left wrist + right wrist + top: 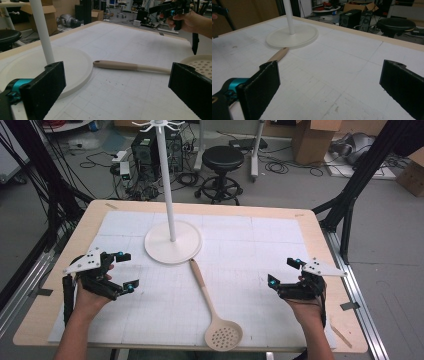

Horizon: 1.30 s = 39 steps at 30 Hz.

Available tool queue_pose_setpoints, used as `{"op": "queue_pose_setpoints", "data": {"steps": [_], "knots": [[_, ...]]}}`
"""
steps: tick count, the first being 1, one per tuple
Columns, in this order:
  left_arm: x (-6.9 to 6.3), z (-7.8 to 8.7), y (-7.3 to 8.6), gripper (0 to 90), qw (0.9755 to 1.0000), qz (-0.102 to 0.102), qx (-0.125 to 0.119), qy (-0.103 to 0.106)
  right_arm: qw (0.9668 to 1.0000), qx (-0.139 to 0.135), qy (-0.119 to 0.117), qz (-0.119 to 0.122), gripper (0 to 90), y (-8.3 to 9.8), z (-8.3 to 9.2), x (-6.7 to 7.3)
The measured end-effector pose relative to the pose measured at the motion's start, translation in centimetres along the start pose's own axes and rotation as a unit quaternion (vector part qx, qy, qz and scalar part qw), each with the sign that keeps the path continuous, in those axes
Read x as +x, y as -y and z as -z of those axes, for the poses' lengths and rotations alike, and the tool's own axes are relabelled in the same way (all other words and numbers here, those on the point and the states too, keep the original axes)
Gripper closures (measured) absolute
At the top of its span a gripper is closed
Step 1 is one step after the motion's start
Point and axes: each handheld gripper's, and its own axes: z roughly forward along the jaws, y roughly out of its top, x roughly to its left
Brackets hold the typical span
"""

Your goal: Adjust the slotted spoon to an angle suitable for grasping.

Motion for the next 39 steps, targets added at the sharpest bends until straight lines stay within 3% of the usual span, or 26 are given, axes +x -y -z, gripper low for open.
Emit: {"op": "queue_pose_setpoints", "data": {"steps": [24,39], "knots": [[-0.1,-0.1,0.0,1.7,1.0,-0.003,0.006,0.004,1.0,0.001,0.003,0.0,1.7,0.0,0.2,0.3],[-0.1,0.0,0.0,1.7,1.0,-0.002,0.003,0.003,0.9999,0.008,-0.006,0.011,1.7,-0.7,-0.7,1.6]]}}
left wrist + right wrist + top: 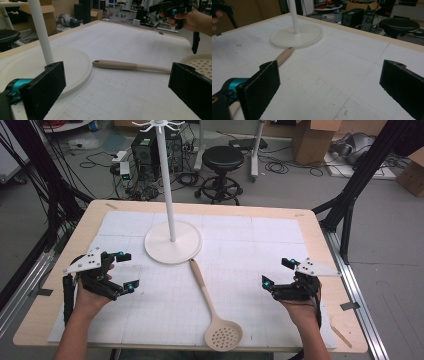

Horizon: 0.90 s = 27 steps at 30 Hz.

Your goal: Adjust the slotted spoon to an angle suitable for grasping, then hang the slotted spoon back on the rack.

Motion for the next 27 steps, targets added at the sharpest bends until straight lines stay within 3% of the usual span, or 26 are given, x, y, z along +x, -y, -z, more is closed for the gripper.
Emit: {"op": "queue_pose_setpoints", "data": {"steps": [13,16,27], "knots": [[-0.1,0.0,-0.1,1.7,1.0,-0.003,0.002,0.001,0.9998,0.011,-0.017,0.005,1.7,-0.9,-1.3,1.3],[0.0,0.0,0.0,1.6,1.0,-0.003,0.003,0.0,0.9992,0.027,-0.026,0.017,1.6,-1.7,-2.3,2.5],[0.0,0.1,-0.2,1.7,1.0,-0.004,0.0,-0.003,0.9954,0.068,-0.054,0.04,1.6,-3.0,-5.5,4.6]]}}
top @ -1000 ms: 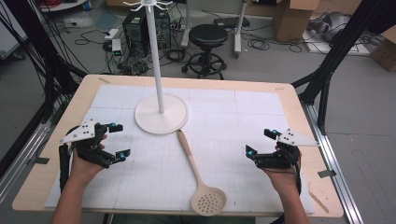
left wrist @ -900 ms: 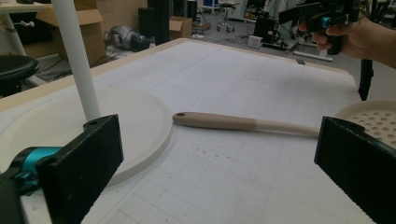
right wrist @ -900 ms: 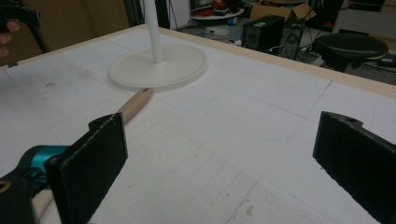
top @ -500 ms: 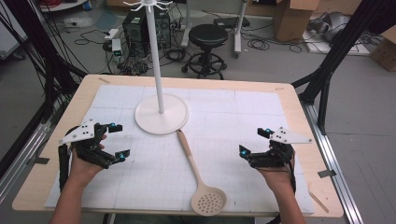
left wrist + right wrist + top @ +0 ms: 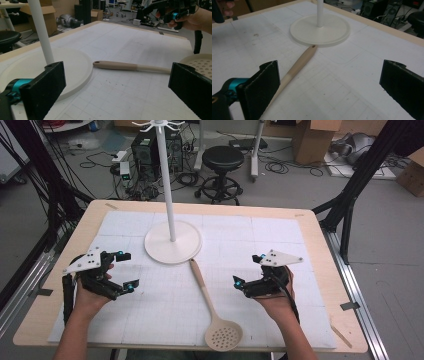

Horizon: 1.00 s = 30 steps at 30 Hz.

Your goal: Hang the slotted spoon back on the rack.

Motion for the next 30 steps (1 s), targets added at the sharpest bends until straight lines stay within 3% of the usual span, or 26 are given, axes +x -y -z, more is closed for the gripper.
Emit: {"op": "queue_pose_setpoints", "data": {"steps": [10,18,21,23,27,30], "knots": [[0.2,-0.1,-0.1,1.7,1.0,0.0,-0.001,0.0,0.999,0.039,-0.018,0.013,1.7,-1.6,-2.7,1.1],[0.2,-0.2,-0.3,1.7,1.0,-0.003,-0.005,0.001,0.9956,0.087,-0.028,0.018,5.1,-2.3,-5.0,2.0],[0.3,-0.1,-0.3,1.7,1.0,-0.001,-0.007,0.002,0.9931,0.107,-0.038,0.027,7.8,-2.6,-6.0,2.5],[0.4,0.0,-0.3,1.6,0.9999,0.002,-0.01,0.003,0.9909,0.124,-0.046,0.028,15.0,-2.8,-6.8,2.7],[0.3,0.0,-0.3,1.7,0.9999,0.001,-0.013,0.001,0.9867,0.151,-0.053,0.025,15.2,-2.8,-8.3,3.0],[0.3,0.0,-0.3,1.7,0.9999,0.0,-0.011,0.001,0.9815,0.181,-0.057,0.024,15.3,-2.6,-9.4,3.3]]}}
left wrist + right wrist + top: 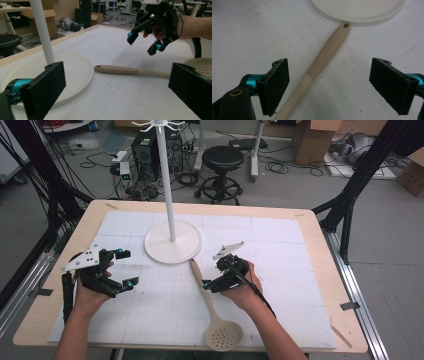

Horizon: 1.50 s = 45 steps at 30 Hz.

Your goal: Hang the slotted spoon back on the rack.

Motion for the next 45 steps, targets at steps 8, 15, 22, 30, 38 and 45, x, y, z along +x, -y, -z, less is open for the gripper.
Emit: {"op": "queue_pose_setpoints", "data": {"steps": [8,15,22,30,38,45], "knots": [[0.0,0.0,0.0,1.7,1.0,0.001,0.0,0.0,0.998,0.062,-0.01,0.001,16.1,-0.5,-2.2,0.7],[0.0,0.0,0.0,1.7,1.0,0.001,0.002,0.001,0.992,0.126,-0.012,0.001,32.2,-0.4,-4.5,1.2],[0.1,0.0,0.1,1.7,1.0,0.002,0.001,0.002,0.9863,0.163,0.005,0.025,48.2,-0.8,-5.1,2.3],[0.0,-0.1,0.0,1.7,1.0,-0.001,0.004,0.003,0.9847,0.174,-0.004,0.016,55.2,-1.0,-5.0,2.0],[0.0,-0.1,0.1,1.7,1.0,0.001,0.004,0.002,0.9806,0.193,-0.008,0.034,66.7,-0.9,-4.6,1.8],[0.0,-0.1,0.1,1.7,1.0,0.001,0.003,0.002,0.9749,0.201,-0.007,0.096,75.7,-0.9,-4.5,2.5]]}}
